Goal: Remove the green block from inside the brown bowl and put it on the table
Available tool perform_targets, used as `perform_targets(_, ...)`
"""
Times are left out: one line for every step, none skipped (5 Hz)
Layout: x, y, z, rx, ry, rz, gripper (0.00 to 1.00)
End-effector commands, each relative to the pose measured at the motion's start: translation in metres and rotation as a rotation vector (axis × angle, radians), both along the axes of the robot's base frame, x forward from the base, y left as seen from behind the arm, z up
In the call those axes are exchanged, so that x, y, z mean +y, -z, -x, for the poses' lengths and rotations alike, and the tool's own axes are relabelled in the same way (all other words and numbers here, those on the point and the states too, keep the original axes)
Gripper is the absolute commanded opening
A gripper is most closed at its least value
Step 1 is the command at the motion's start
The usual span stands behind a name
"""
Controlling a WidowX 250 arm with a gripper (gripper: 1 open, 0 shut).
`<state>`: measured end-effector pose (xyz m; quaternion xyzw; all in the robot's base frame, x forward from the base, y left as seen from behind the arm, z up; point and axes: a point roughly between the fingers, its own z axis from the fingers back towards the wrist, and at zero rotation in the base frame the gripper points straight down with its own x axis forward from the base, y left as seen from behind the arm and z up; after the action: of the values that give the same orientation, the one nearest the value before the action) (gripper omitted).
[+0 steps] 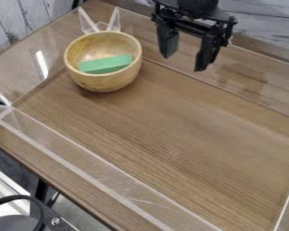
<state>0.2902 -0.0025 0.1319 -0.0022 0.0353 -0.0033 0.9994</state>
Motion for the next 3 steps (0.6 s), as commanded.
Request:
perform_targets(0.01,0.003,0.001,0.014,0.004,-0.006,1.0)
perform_targets(0.028,0.004,0.003,0.019,0.02,-0.013,1.0)
perform_targets(0.059,0.001,0.002,0.008,0.008,-0.022,1.0)
